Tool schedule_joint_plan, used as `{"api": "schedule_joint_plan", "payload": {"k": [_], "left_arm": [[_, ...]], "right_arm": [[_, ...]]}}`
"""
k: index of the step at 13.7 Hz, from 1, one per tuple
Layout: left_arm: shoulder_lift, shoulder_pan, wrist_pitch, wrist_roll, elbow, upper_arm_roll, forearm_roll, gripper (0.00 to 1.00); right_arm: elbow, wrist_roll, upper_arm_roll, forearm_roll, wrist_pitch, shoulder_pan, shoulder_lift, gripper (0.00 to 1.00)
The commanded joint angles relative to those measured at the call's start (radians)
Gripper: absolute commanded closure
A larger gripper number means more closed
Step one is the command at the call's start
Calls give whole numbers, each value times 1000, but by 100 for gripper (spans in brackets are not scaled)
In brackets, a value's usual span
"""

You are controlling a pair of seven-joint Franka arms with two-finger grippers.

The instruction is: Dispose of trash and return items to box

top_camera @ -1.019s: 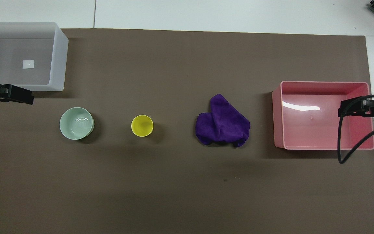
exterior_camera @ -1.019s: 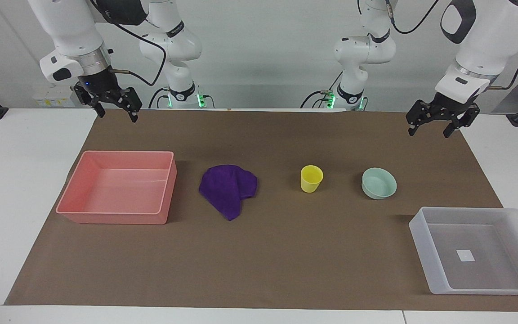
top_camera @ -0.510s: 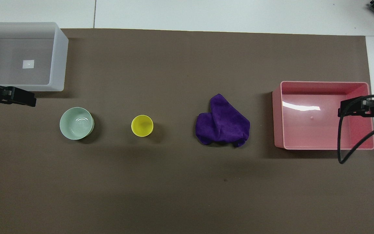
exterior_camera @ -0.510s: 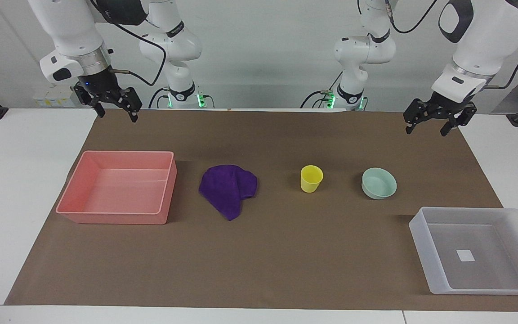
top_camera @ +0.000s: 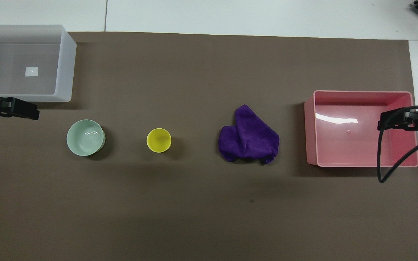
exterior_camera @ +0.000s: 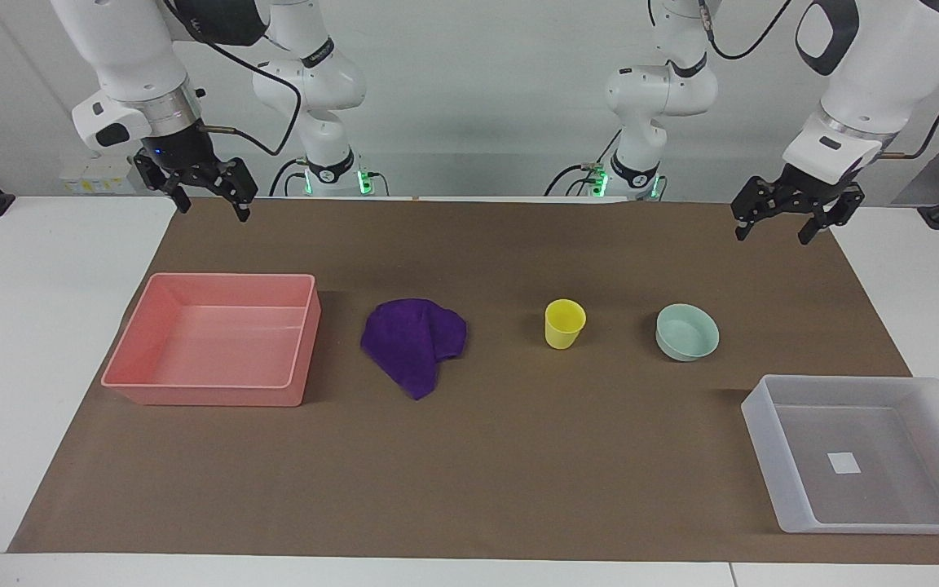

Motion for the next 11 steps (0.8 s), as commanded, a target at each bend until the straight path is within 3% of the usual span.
{"api": "schedule_joint_plan", "payload": {"k": [1, 7, 11], "left_arm": [[-23, -4, 2, -12, -24, 3, 13, 0], [-26, 2, 16, -9, -36, 3, 13, 0], [-81, 2, 148, -8, -188, 3, 13, 0]], "right_arm": [[-23, -27, 6, 2, 8, -10, -20, 0], [-21, -27, 6, 2, 8, -10, -20, 0], [-23, -27, 6, 2, 8, -10, -20, 0]]}}
